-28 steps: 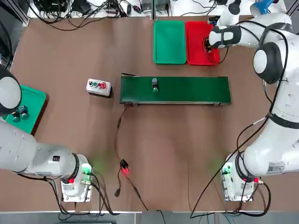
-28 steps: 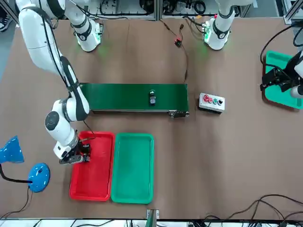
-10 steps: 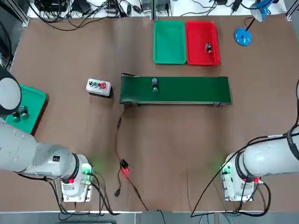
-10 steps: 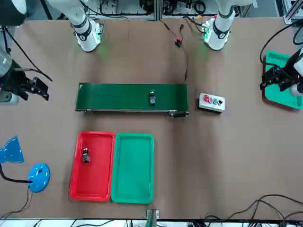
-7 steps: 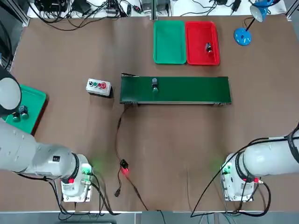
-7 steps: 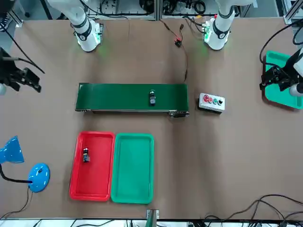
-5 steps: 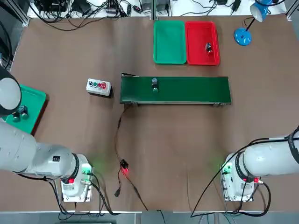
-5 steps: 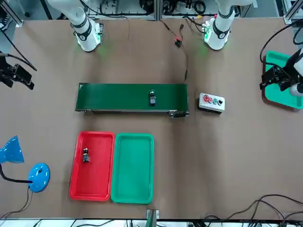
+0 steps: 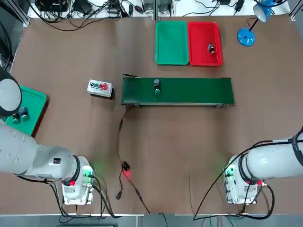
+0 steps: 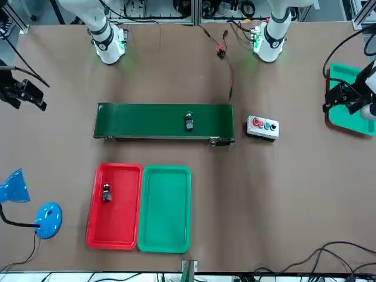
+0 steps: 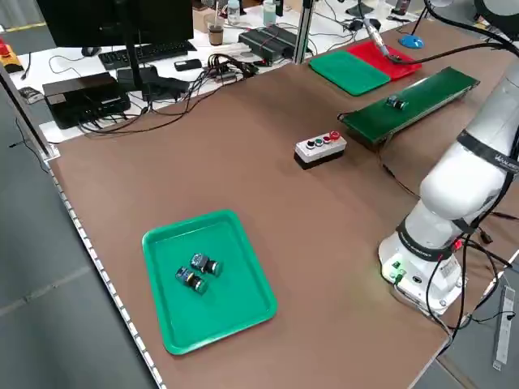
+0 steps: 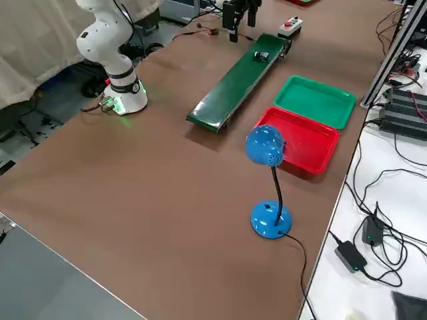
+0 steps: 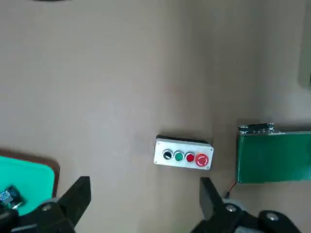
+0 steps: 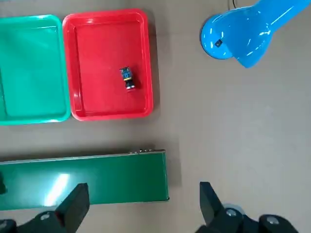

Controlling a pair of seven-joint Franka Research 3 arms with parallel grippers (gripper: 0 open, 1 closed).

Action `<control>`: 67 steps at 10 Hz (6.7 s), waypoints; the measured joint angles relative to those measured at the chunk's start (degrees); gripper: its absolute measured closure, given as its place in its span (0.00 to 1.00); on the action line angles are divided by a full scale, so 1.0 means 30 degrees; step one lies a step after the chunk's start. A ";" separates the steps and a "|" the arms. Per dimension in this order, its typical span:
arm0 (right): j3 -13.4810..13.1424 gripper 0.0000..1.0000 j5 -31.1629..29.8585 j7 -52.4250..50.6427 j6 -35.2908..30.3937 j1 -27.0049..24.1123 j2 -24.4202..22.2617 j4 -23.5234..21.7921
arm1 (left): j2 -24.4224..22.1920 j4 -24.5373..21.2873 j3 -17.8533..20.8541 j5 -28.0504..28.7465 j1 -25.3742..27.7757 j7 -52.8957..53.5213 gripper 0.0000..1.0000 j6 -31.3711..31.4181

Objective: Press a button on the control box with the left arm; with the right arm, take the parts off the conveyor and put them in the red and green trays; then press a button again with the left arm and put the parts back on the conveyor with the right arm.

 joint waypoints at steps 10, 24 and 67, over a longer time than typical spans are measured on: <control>0.0030 0.00 0.0066 -0.0042 -0.0175 0.1634 0.0027 -0.0005 | 0.0000 0.0009 0.0078 0.0001 0.0055 0.0154 0.01 0.0391; 0.0155 0.00 0.3179 1.0676 0.8385 1.3639 0.4184 -0.4959 | 0.0058 0.0032 0.0117 0.0001 0.0097 0.0160 0.00 0.0440; -0.0516 0.59 0.0894 0.8529 1.9885 0.8782 1.6152 0.1173 | 0.0681 0.0245 0.0082 0.0002 -0.0083 0.0161 0.00 0.1579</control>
